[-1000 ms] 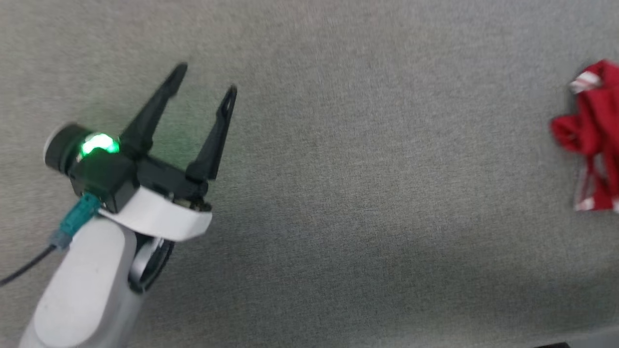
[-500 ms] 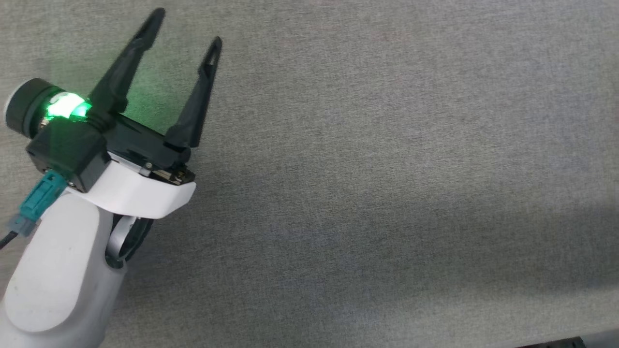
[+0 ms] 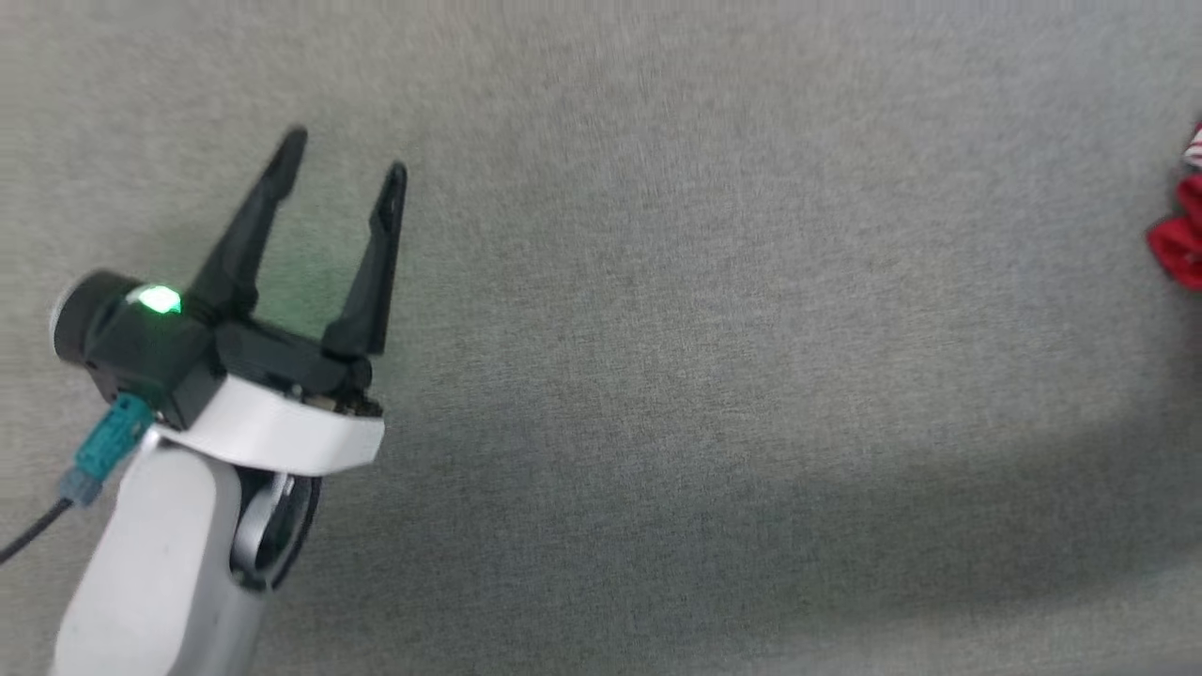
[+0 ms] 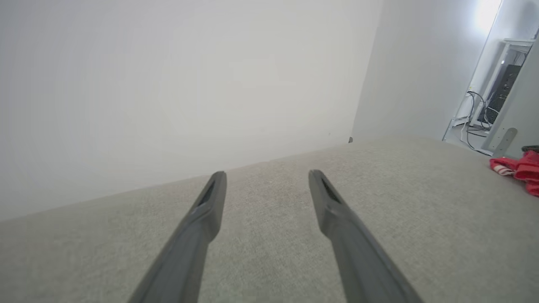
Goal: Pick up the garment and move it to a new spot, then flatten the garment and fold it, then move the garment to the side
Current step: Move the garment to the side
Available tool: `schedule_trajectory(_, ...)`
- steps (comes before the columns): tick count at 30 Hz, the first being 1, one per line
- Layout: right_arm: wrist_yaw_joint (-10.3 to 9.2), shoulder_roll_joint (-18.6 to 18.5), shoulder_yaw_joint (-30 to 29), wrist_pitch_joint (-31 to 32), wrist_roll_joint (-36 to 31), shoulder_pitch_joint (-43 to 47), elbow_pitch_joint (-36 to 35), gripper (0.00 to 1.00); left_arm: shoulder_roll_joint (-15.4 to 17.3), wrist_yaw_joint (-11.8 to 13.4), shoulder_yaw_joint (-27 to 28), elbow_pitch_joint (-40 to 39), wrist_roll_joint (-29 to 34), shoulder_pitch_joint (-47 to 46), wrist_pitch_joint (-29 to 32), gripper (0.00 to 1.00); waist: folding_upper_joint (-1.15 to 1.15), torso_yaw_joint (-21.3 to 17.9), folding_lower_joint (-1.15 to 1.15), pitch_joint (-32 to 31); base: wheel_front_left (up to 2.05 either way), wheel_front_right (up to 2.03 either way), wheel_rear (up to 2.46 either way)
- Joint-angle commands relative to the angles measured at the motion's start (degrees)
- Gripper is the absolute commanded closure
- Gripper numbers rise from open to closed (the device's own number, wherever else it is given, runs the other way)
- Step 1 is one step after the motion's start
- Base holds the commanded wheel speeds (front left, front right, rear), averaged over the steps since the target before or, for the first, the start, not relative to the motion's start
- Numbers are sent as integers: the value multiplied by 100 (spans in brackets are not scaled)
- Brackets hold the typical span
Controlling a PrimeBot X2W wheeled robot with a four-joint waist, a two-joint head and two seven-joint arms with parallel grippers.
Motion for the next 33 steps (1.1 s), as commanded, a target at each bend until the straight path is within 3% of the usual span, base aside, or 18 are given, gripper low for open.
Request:
schedule_trajectory(1, -11, 65, 206, 34, 121, 187, -104, 0, -52, 5, 49, 53, -55, 157, -8, 0, 0, 96, 0, -363, 0, 0, 0)
schedule_trajectory(9, -11, 404, 1441, -109, 689, 1031, -1040, 0, -304, 5, 267, 316, -34, 885, -8, 0, 0, 377, 0, -1083, 0, 0, 0)
schedule_trajectory(15, -11, 752, 1916, -617, 836, 2014, -1834, 0, -460, 5, 530, 559, -93, 1488, -9, 0, 0, 618, 0, -1648, 0, 0, 0)
schedule_trajectory(24, -11, 1283, 1341, -1322, 681, 3179, -2605, 0, -640, 6, 896, 836, -93, 2233, -8, 0, 0, 833, 0, -2416, 0, 0, 0)
schedule_trajectory(33, -10, 1838, 840, -1496, 570, 4178, -3508, 0, -750, 6, 1150, 880, -110, 2852, -8, 0, 0, 890, 0, -2826, 0, 0, 0)
